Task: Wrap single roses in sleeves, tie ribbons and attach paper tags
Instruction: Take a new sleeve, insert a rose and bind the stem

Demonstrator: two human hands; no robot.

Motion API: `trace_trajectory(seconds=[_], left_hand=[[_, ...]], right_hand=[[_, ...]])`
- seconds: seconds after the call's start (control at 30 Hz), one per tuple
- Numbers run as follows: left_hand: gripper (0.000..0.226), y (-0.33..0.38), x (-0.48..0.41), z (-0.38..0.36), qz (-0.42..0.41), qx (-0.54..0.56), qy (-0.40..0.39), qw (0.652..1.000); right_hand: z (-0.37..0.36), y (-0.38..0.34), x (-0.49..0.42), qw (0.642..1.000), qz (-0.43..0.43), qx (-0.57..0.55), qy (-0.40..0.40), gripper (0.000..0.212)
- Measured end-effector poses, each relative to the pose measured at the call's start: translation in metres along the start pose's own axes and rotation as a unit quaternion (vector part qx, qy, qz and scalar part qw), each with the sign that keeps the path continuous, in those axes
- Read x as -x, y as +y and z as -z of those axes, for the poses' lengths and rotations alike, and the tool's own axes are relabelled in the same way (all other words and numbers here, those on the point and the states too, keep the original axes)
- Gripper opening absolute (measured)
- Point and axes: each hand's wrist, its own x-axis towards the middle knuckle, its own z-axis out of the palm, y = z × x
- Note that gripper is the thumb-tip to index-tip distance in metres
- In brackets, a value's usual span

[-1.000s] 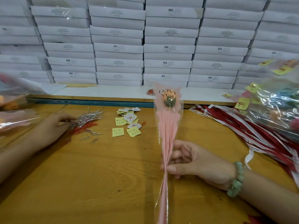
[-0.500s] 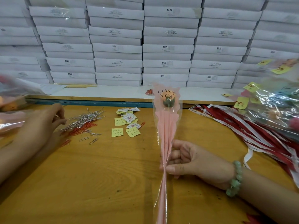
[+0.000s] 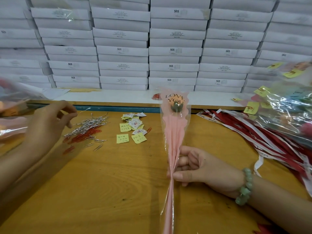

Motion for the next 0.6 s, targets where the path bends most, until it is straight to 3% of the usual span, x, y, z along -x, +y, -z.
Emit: trace_trajectory(seconds=[0.17, 0.27, 0.43, 0.53, 0.6], left_hand=[[0.017, 0.091, 0.012, -0.010, -0.008, 0.156, -0.049, 0.986], [0.012, 0.143, 0.037, -0.013, -0.069, 0.229, -0.116, 0.964], [0.009, 0.176, 0.077, -0.018, -0.173, 0.255, -0.220, 0.925], [0.014, 0.175, 0.086, -0.023, -0.207, 0.237, -0.233, 0.920], [0.015, 0.171, 0.085, -0.024, -0.212, 0.229, -0.220, 0.924]], right_hand=[[0.000, 0.000, 0.000, 1.000, 0.004, 0.002, 0.007, 0.043], [0.001, 0.000, 0.000, 1.000, 0.002, 0.006, 0.006, 0.042], [0.000, 0.000, -0.001, 1.000, 0.001, -0.003, 0.002, 0.045], [-0.001, 0.001, -0.001, 1.000, -0.007, -0.017, 0.012, 0.058], [-0.001, 0.001, -0.001, 0.999, -0.003, -0.027, 0.023, 0.056]])
